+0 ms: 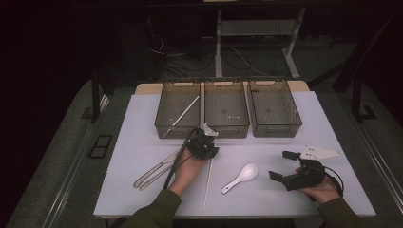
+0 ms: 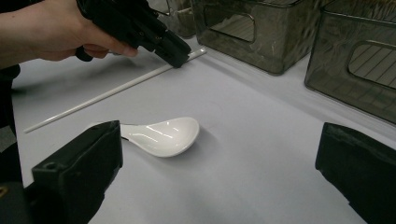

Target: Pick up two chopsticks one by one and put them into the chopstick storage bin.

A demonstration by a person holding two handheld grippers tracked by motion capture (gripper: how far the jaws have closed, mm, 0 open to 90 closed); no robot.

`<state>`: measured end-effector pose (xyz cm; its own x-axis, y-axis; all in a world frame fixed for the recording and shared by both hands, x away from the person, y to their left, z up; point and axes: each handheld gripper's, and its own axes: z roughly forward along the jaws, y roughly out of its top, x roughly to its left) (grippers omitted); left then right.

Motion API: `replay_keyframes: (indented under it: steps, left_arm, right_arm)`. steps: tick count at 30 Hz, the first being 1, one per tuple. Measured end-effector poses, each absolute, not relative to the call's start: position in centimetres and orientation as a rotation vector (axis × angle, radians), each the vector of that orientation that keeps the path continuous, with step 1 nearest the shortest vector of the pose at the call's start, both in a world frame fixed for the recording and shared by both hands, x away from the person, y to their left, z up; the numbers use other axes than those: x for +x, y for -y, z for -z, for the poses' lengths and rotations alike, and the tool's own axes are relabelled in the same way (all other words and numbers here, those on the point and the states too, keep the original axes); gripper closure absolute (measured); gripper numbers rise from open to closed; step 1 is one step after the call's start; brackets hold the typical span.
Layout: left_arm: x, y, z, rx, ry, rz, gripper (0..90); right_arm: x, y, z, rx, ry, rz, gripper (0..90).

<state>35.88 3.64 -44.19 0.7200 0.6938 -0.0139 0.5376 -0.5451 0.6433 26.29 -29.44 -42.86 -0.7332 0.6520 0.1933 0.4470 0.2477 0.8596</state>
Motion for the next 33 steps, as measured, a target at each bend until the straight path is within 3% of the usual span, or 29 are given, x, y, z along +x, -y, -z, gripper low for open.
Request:
replay_keyframes:
  steps: [22, 32, 33]
  left_arm:
    - [36.0, -0.9, 44.4, 2.295, -0.766, -0.237, 76.2]
    - [35.8, -0.2, 44.4, 2.263, -0.73, -0.185, 80.0]
    - [35.9, -0.3, 44.2, 2.24, -0.699, -0.148, 83.5]
  right_arm:
    - [26.3, 29.5, 42.9, 1.034, -2.308, -1.494, 0.7]
    - [26.3, 29.5, 42.8, 1.036, -2.307, -1.495, 0.7]
    - [26.3, 29.5, 42.9, 1.035, -2.307, -1.495, 0.7]
